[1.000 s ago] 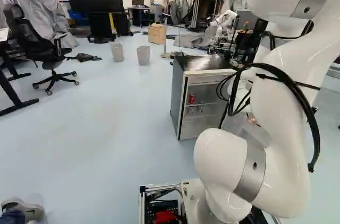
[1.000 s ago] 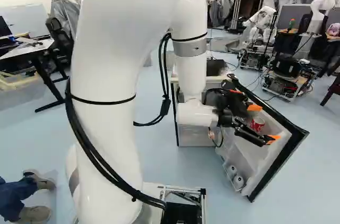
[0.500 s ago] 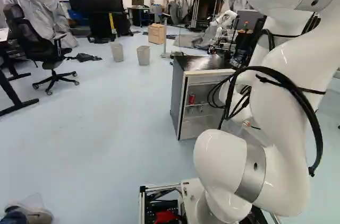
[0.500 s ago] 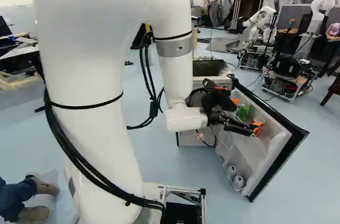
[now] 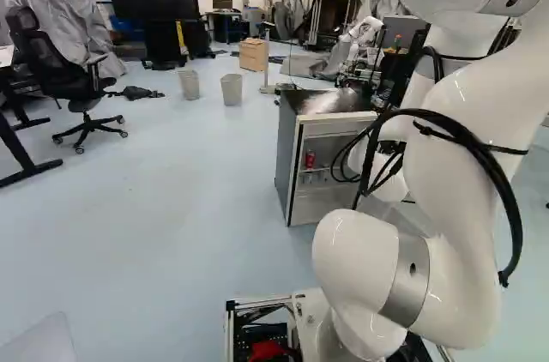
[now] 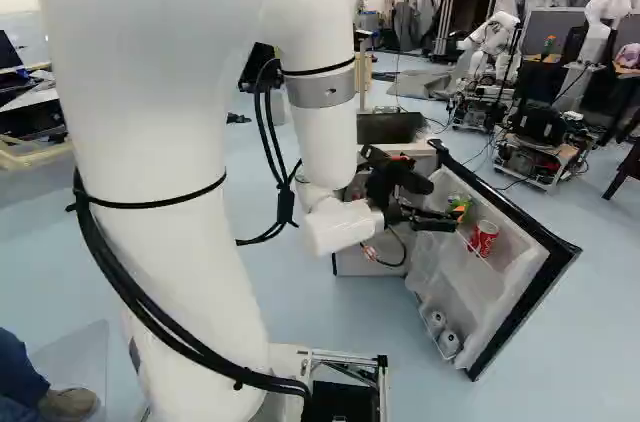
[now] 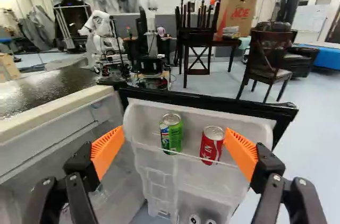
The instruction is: Grab a drink from the fridge
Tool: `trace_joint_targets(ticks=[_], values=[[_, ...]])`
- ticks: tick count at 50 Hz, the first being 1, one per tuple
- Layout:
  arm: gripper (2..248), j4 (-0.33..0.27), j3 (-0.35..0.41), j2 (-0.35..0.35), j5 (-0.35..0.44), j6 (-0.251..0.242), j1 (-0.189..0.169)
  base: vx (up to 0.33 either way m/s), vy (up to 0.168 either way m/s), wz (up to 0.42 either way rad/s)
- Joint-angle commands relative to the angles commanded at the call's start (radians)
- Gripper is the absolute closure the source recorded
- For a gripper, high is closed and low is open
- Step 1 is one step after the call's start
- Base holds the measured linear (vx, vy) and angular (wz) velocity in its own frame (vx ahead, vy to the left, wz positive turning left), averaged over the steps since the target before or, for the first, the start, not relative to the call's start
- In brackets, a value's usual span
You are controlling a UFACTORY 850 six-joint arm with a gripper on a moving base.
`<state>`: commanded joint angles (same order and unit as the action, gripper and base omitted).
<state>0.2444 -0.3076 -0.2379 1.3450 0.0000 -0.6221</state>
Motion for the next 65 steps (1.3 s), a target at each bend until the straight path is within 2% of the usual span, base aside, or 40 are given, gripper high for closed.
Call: trace_joint_targets(ticks=[18, 38, 65], values=[[3, -0.185, -0.007, -0.038, 0.0, 0.0, 0.0, 0.0, 0.0, 0.0], [3, -0.235, -0.021, -0.101, 0.0, 0.0, 0.0, 0.0, 0.0, 0.0], [3, -0.387, -0.046, -0.191, 0.0, 0.0, 0.0, 0.0, 0.0, 0.0]])
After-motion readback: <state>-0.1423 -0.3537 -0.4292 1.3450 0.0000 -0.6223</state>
